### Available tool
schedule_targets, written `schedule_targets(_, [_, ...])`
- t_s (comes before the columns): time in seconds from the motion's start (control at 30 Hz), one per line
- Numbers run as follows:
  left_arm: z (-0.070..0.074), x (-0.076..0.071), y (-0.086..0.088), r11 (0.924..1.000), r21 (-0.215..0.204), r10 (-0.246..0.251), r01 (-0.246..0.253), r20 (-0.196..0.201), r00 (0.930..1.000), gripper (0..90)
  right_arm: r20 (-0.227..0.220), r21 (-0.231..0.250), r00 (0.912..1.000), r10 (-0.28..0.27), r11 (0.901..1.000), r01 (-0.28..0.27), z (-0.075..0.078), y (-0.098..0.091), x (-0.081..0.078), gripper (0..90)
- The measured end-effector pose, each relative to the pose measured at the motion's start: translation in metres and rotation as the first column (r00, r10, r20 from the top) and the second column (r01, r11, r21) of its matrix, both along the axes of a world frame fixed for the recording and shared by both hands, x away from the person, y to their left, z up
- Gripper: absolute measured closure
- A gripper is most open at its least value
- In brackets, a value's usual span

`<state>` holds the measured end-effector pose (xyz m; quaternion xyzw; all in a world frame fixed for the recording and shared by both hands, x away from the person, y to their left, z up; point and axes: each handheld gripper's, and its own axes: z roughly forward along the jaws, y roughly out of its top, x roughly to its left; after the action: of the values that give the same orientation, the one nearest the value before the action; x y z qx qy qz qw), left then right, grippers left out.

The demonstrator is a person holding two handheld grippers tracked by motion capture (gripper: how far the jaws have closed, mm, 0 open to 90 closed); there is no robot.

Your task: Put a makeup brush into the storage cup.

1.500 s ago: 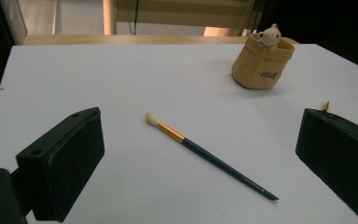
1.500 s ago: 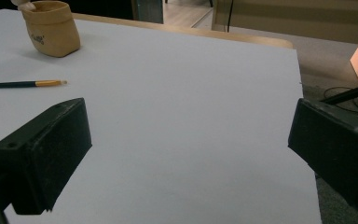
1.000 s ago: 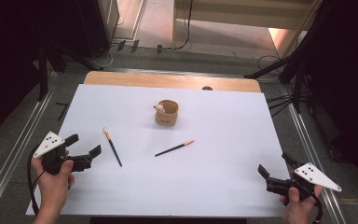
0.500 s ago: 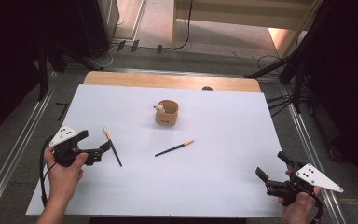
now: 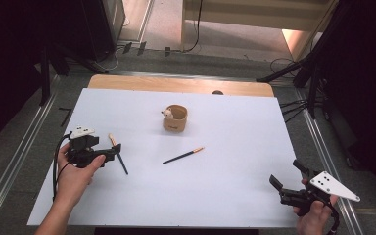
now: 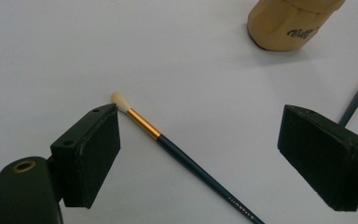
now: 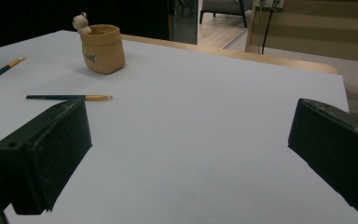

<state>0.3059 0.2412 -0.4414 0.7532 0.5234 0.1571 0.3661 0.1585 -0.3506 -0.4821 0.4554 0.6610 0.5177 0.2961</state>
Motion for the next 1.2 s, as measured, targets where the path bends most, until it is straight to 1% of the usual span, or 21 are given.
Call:
schedule_targets(0.03, [0.000, 0.004, -0.001, 0.9999, 0.009, 0.007, -0.007, -0.034, 0.9994, 14.5, -0.002, 0.000, 1.0000, -0.001, 1.0000, 0.001, 0.000, 0.000, 0.000, 0.0])
schedule_targets(0.07, [0.000, 0.006, -0.002, 0.9998, 0.015, 0.012, -0.011, -0.048, 0.9988, 14.7, -0.002, 0.000, 1.0000, -0.003, 1.0000, 0.003, 0.000, 0.000, 0.000, 0.0])
schedule_targets(0.13, [0.000, 0.008, -0.003, 0.9996, 0.019, 0.020, -0.019, -0.056, 0.9983, 15.4, -0.002, -0.001, 1.0000, -0.004, 1.0000, 0.004, -0.001, 0.000, 0.001, 0.0])
schedule_targets(0.2, [-0.001, 0.012, -0.005, 0.9985, 0.048, 0.030, -0.026, -0.075, 0.9967, 15.6, -0.006, -0.001, 1.0000, -0.007, 1.0000, 0.007, -0.001, 0.000, 0.001, 0.0])
schedule_targets(0.27, [-0.001, 0.014, -0.006, 0.9984, 0.051, 0.029, -0.025, -0.084, 0.9961, 15.6, -0.010, 0.001, 0.9999, -0.012, 0.9999, 0.012, -0.001, 0.000, 0.000, 0.0])
schedule_targets(0.3, [-0.002, 0.016, -0.006, 0.9986, 0.049, 0.025, -0.021, -0.096, 0.9950, 15.6, -0.010, 0.001, 0.9999, -0.012, 0.9999, 0.012, -0.001, 0.000, 0.000, 0.0])
schedule_targets(0.37, [-0.002, 0.019, -0.008, 0.9975, 0.069, 0.023, -0.014, -0.126, 0.9918, 15.6, -0.010, 0.003, 0.9998, -0.018, 0.9998, 0.018, -0.002, -0.001, 0.001, 0.0])
schedule_targets(0.4, [-0.002, 0.019, -0.008, 0.9975, 0.069, 0.023, -0.014, -0.126, 0.9918, 15.6, -0.011, 0.003, 0.9997, -0.019, 0.9998, 0.020, -0.002, -0.001, 0.001, 0.0])
schedule_targets(0.53, [-0.003, 0.025, -0.011, 0.9960, 0.088, 0.029, -0.016, -0.156, 0.9872, 16.0, -0.013, -0.001, 0.9997, -0.019, 0.9998, 0.019, -0.002, -0.001, 0.001, 0.0])
schedule_targets(0.57, [-0.005, 0.028, -0.012, 0.9942, 0.105, 0.040, -0.023, -0.167, 0.9852, 16.7, -0.020, 0.000, 0.9996, -0.022, 0.9998, 0.022, -0.002, -0.001, 0.001, 0.0])
schedule_targets(0.6, [-0.005, 0.028, -0.012, 0.9942, 0.105, 0.040, -0.023, -0.167, 0.9852, 18.0, -0.020, -0.002, 0.9995, -0.022, 0.9997, 0.022, -0.003, -0.001, 0.001, 0.0])
schedule_targets(0.67, [-0.006, 0.031, -0.014, 0.9933, 0.112, 0.049, -0.028, -0.190, 0.9806, 18.5, -0.020, -0.003, 0.9996, -0.022, 0.9998, 0.021, -0.003, 0.000, 0.001, 0.0])
schedule_targets(0.77, [-0.007, 0.033, -0.015, 0.9916, 0.125, 0.055, -0.030, -0.200, 0.9783, 21.8, -0.022, -0.003, 0.9995, -0.023, 0.9997, 0.023, -0.003, -0.001, 0.001, 0.0])
schedule_targets(0.8, [-0.008, 0.034, -0.015, 0.9917, 0.125, 0.057, -0.031, -0.207, 0.9767, 21.8, -0.022, -0.003, 0.9995, -0.023, 0.9997, 0.023, -0.003, -0.001, 0.001, 0.0])
schedule_targets(0.83, [-0.008, 0.036, -0.015, 0.9903, 0.135, 0.063, -0.032, -0.226, 0.9720, 21.9, -0.024, -0.004, 0.9994, -0.026, 0.9997, 0.026, -0.003, -0.001, 0.001, 0.0])
schedule_targets(0.93, [-0.007, 0.038, -0.015, 0.9897, 0.139, 0.068, -0.035, -0.236, 0.9693, 22.6, -0.024, -0.003, 0.9993, -0.029, 0.9996, 0.029, -0.003, -0.001, 0.002, 0.0])
schedule_targets(1.0, [-0.006, 0.042, -0.015, 0.9884, 0.145, 0.081, -0.044, -0.260, 0.9621, 24.0, -0.026, -0.001, 0.9991, -0.034, 0.9994, 0.034, -0.003, -0.002, 0.001, 0.0])
schedule_targets(1.07, [-0.006, 0.043, -0.015, 0.9899, 0.136, 0.076, -0.040, -0.268, 0.9605, 24.4, -0.028, -0.003, 0.9990, -0.035, 0.9994, 0.035, -0.003, -0.002, 0.001, 0.0])
schedule_targets(1.1, [-0.006, 0.044, -0.016, 0.9907, 0.129, 0.078, -0.044, -0.277, 0.9577, 24.4, -0.028, -0.003, 0.9990, -0.035, 0.9994, 0.035, -0.003, -0.002, 0.001, 0.0])
schedule_targets(1.17, [-0.006, 0.046, -0.015, 0.9890, 0.141, 0.086, -0.046, -0.295, 0.9517, 25.7, -0.028, -0.006, 0.9989, -0.036, 0.9993, 0.036, -0.004, -0.002, 0.002, 0.0])
schedule_targets(1.2, [-0.007, 0.047, -0.015, 0.9891, 0.138, 0.092, -0.051, -0.308, 0.9470, 27.2, -0.026, -0.007, 0.9990, -0.036, 0.9993, 0.036, -0.004, -0.002, 0.002, 0.0])
